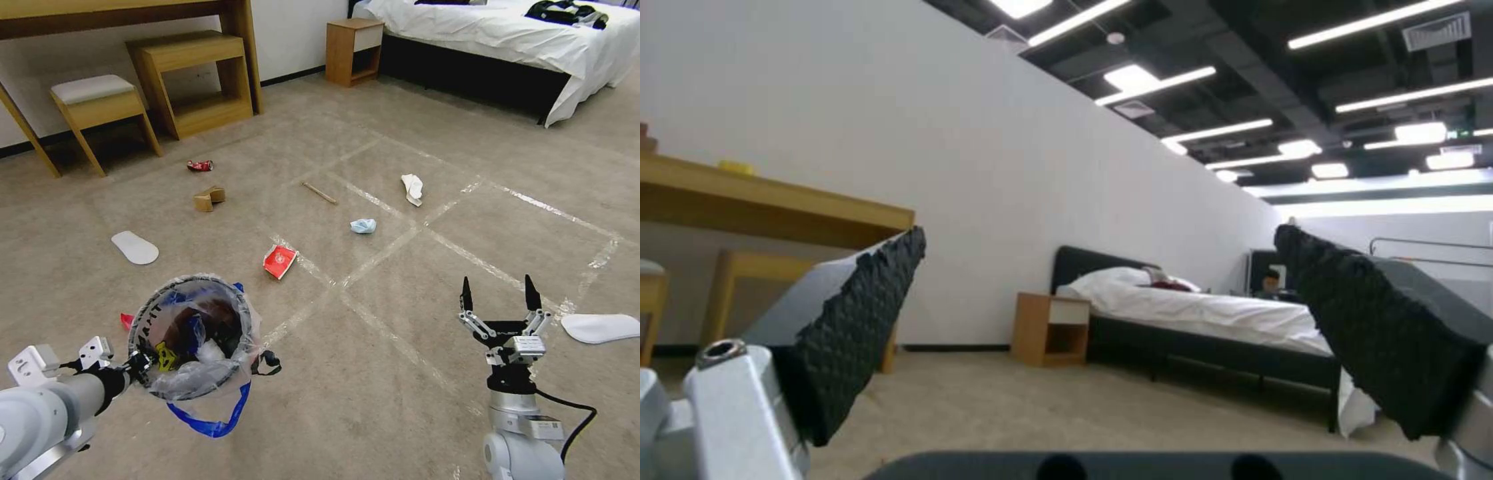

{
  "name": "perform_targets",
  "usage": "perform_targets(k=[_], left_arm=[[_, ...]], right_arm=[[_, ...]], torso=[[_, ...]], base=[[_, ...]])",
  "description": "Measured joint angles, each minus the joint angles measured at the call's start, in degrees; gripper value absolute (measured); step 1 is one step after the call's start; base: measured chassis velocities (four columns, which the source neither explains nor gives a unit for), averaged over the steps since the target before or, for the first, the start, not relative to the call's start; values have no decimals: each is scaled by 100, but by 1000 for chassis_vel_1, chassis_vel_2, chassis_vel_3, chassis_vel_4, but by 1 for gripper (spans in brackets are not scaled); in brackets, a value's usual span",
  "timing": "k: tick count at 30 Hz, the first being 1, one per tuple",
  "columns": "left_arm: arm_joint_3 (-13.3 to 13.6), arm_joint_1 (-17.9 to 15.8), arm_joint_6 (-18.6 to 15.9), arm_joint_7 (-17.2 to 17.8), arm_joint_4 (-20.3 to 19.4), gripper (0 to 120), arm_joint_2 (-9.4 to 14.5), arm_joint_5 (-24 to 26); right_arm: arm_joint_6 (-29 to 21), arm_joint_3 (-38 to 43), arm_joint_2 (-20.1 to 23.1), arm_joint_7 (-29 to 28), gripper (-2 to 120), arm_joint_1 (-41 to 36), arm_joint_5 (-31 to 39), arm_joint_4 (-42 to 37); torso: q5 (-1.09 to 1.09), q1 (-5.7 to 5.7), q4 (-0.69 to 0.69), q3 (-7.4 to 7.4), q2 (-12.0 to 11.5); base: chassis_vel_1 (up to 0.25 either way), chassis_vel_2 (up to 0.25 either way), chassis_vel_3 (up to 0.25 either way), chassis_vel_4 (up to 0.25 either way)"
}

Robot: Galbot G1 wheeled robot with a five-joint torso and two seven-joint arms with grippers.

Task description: Pick up the trash bin and place the garbage on the floor into it.

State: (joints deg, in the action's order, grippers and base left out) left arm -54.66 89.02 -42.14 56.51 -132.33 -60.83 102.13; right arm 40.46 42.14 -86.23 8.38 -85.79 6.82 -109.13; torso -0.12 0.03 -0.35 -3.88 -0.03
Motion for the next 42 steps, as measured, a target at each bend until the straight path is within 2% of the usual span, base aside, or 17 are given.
perform_targets(k=[11,42], left_arm=[[-7,47,0,-246,0,0,2,-239],[92,1,0,-250,157,0,-54,-330]], right_arm=[[-1,8,-11,21,100,-4,-17,-55],[8,-83,-108,108,100,143,-172,132]], torso=[[-1,0,0,-1,0],[-1,0,0,0,0]], base=[[-58,70,65,-72],[-116,105,112,-106]])
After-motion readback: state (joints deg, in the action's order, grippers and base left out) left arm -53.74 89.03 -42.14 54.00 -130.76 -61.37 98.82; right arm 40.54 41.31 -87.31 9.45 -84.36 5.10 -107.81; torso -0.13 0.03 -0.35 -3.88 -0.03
